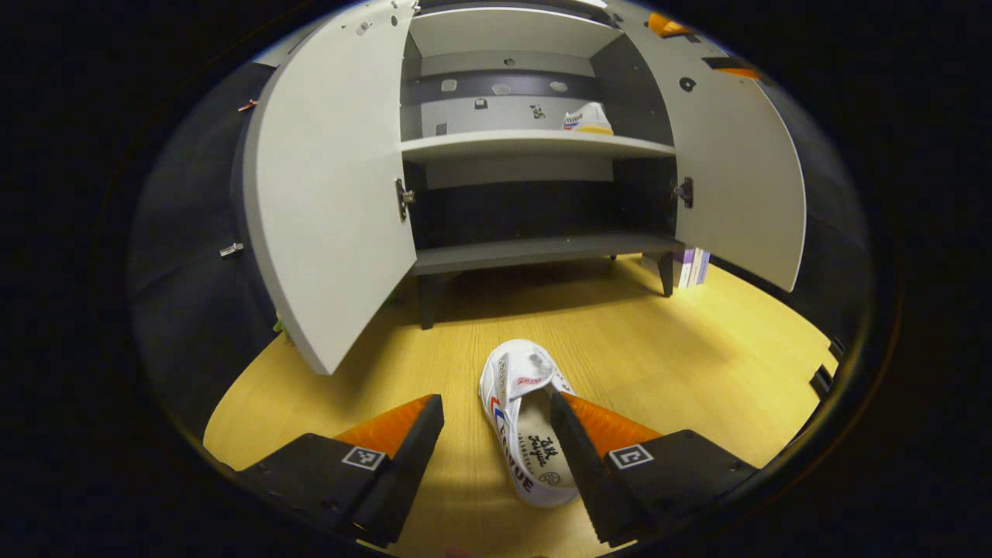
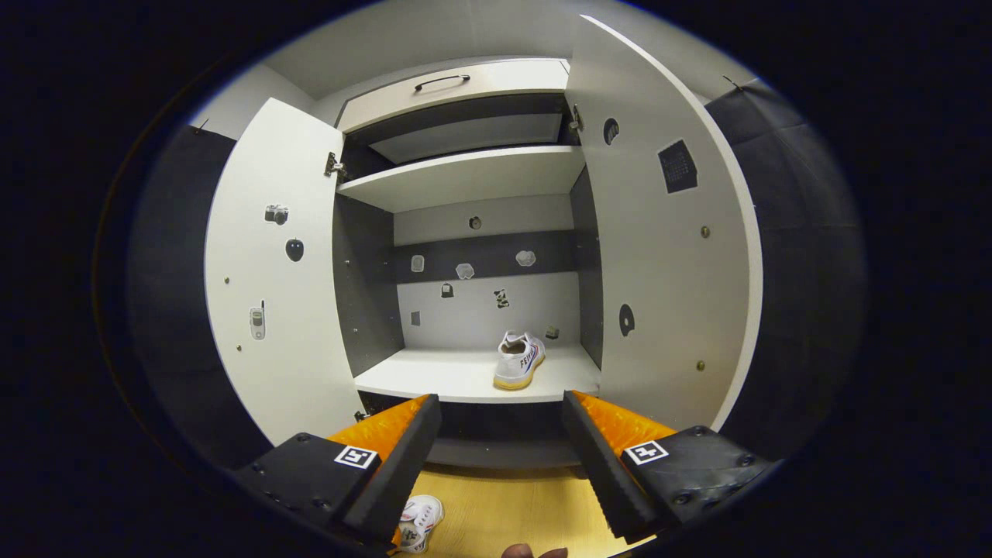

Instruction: Grab one shoe with the right hand and put it into the shoe cabinet, grab the other shoe with the left hand and put it into the shoe cabinet; then close the right door with the right hand and the left door with the left hand.

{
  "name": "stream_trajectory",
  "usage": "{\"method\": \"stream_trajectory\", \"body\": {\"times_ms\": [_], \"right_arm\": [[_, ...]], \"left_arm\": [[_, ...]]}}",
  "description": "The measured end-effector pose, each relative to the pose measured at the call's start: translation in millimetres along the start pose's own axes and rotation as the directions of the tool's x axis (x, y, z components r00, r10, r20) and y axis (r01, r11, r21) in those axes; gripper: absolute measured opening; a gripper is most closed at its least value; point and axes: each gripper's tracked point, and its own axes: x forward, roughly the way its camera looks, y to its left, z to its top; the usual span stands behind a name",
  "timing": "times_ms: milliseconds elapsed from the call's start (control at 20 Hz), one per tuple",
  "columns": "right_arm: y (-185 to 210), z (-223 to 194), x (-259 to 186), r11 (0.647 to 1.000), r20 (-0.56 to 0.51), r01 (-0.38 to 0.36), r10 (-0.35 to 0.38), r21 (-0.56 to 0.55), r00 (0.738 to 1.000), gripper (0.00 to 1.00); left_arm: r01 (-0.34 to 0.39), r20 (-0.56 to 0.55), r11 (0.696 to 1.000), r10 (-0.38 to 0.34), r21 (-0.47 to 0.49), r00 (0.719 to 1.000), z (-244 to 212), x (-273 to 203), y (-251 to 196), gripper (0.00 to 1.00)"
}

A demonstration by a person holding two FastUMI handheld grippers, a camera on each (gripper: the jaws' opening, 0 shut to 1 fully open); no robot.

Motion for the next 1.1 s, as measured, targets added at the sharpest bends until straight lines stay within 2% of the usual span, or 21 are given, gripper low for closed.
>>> {"method": "stream_trajectory", "body": {"times_ms": [50,150,200,350,400,550,600,650,700,900,1100], "right_arm": [[-5,4,-2,1.0,0.006,0.013,-0.013,-0.011,1.0,1.0],[-17,20,-7,0.998,0.036,0.051,-0.05,-0.026,0.998,1.0],[-21,27,-8,0.997,0.057,0.066,-0.064,-0.03,0.996,1.0],[-31,36,-16,0.995,0.081,0.091,-0.087,-0.044,0.993,0.99],[-34,36,-17,0.994,0.08,0.097,-0.093,-0.055,0.992,0.99],[-46,40,-25,0.989,0.082,0.125,-0.119,-0.082,0.99,0.99],[-49,43,-27,0.987,0.089,0.135,-0.127,-0.086,0.988,0.99],[-52,47,-30,0.986,0.095,0.141,-0.132,-0.091,0.987,0.99],[-54,50,-33,0.985,0.102,0.144,-0.134,-0.097,0.986,0.99],[-62,65,-43,0.985,0.124,0.142,-0.13,-0.094,0.984,0.98],[-73,70,-54,0.991,0.108,0.117,-0.11,-0.067,0.988,0.98]], "left_arm": [[0.005,-0.007,1.0,-0.005,0.006,1.0,-5,9,0,0.88],[0.011,-0.02,1.0,-0.011,0.016,1.0,-12,27,-1,0.79],[0.019,-0.034,1.0,-0.019,0.007,0.999,-19,36,-3,0.69],[0.029,-0.056,0.998,-0.032,-0.06,0.998,-25,60,-4,0.53],[0.025,-0.056,0.997,-0.029,-0.072,0.998,-25,66,-4,0.56],[-0.044,-0.085,0.998,0.04,-0.049,0.996,-29,84,9,0.46],[-0.073,-0.088,0.996,0.069,-0.044,0.994,-30,89,14,0.3],[-0.087,-0.111,0.995,0.083,-0.037,0.99,-31,92,18,0.24],[-0.082,-0.112,0.996,0.077,-0.043,0.991,-29,89,18,0.1],[-0.032,-0.158,0.993,0.014,-0.116,0.987,-17,74,5,0.06],[-0.05,-0.158,0.99,0.029,-0.129,0.987,15,43,4,0.06]]}}
